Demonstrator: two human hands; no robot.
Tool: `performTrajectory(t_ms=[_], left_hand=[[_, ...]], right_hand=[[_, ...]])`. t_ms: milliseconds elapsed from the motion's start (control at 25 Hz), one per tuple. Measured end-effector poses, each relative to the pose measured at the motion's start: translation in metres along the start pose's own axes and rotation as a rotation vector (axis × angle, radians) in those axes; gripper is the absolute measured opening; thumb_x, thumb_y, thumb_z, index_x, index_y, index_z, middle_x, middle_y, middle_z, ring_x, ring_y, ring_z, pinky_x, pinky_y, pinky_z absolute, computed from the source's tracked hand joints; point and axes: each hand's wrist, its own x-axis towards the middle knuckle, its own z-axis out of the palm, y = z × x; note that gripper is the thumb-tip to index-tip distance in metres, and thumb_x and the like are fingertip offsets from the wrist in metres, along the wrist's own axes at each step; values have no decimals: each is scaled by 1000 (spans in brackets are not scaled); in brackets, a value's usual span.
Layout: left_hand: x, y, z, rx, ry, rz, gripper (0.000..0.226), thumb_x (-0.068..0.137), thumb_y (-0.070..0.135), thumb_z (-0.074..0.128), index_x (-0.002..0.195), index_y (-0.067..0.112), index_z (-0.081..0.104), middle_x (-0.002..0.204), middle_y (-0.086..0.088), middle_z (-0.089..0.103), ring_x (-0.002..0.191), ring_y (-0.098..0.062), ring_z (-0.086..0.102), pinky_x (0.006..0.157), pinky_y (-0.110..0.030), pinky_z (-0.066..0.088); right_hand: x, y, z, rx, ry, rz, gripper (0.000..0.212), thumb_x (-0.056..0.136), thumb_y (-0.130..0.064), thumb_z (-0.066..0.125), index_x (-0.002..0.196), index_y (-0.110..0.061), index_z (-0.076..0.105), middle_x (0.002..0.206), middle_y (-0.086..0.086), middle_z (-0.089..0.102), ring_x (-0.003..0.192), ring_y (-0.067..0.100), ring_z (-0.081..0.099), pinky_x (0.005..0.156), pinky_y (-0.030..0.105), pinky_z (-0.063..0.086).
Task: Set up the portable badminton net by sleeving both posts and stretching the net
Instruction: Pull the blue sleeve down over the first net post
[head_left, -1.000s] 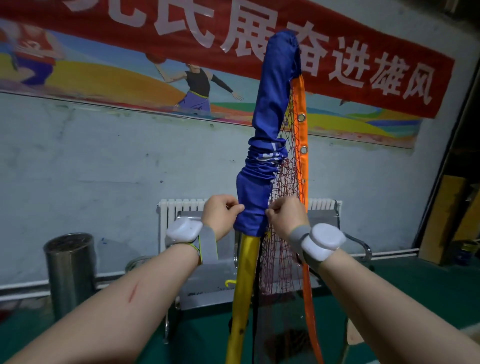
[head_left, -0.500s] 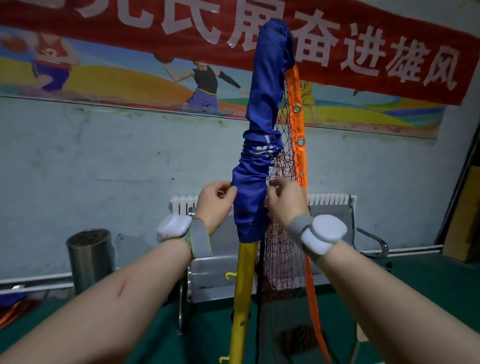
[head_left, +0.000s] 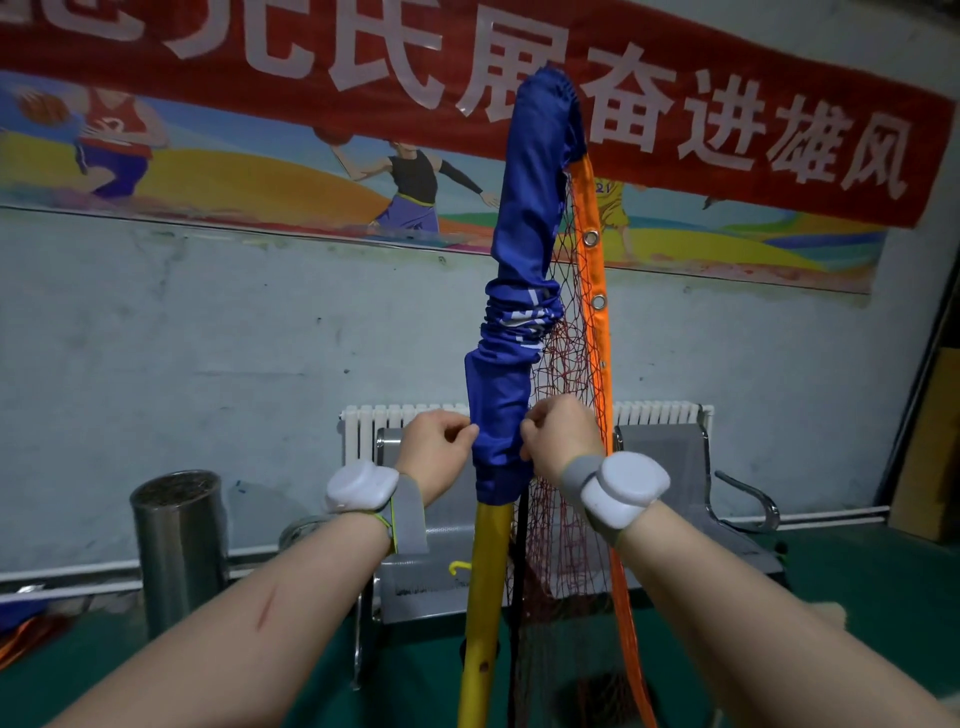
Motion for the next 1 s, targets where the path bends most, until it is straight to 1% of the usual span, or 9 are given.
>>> performTrajectory(t_ms=[120,280,400,520,600,720,840,920,1000], left_hand=[[-6,-9,4,78,-73,5,25,89,13,56,72,-1,66,71,-9,56,68,-20,51,61,-23,33],[-10,-16,7,104,-139,-42,24,89,13,55,75,-2,68,69,-10,56,66,-19,49,63,-24,36],[-4,-11,1,59,-188,-72,17,85,6,51,76,7,66,72,-10,56,68,-20,48,67,-25,38],[5,2,-11,-126,-21,-91,23,86,8,51,104,6,66,90,-7,63,80,-23,59,75,-23,42],[12,10,-17,-137,74,-22,25,88,13,54,109,5,65,95,-9,65,86,-26,63,78,-25,46],[18,18,-22,-127,71,58,21,90,14,54,103,3,66,94,-14,68,80,-26,63,79,-29,48],[17,21,-20,-125,37,56,16,91,12,52,90,4,66,78,-11,65,68,-21,59,72,-25,46],[15,20,-17,-85,27,55,17,91,13,52,85,3,65,73,-10,64,67,-22,58,70,-26,46],[13,18,-15,-31,15,62,20,91,13,52,83,0,65,74,-16,65,69,-29,60,72,-31,48]], right_hand=[[-5,9,10,-46,-38,15,19,88,-12,51,90,-5,69,88,16,71,85,31,68,81,44,55],[-5,14,12,-98,-80,18,19,88,-12,51,86,-4,69,88,16,70,82,31,68,78,43,56],[-3,11,8,-130,-139,-17,20,89,-13,51,90,-2,68,90,18,70,82,32,68,78,44,57],[4,6,-4,-133,-124,-43,22,89,-12,50,91,2,67,89,20,70,80,35,68,76,46,57],[9,-1,-13,-80,-14,-65,23,90,-11,47,97,2,65,90,21,69,81,38,67,77,49,56],[16,-14,-22,37,138,-109,27,91,-9,43,110,-3,61,96,22,68,85,40,65,80,50,53],[17,-19,-21,41,133,-122,22,91,-8,45,96,-3,66,89,21,70,82,40,64,80,47,53],[16,-19,-19,23,132,-117,22,90,-9,47,92,-2,68,88,20,70,86,36,64,83,43,52],[15,-15,-18,20,129,-100,22,89,-9,47,91,-2,69,87,20,70,87,36,64,83,43,53]])
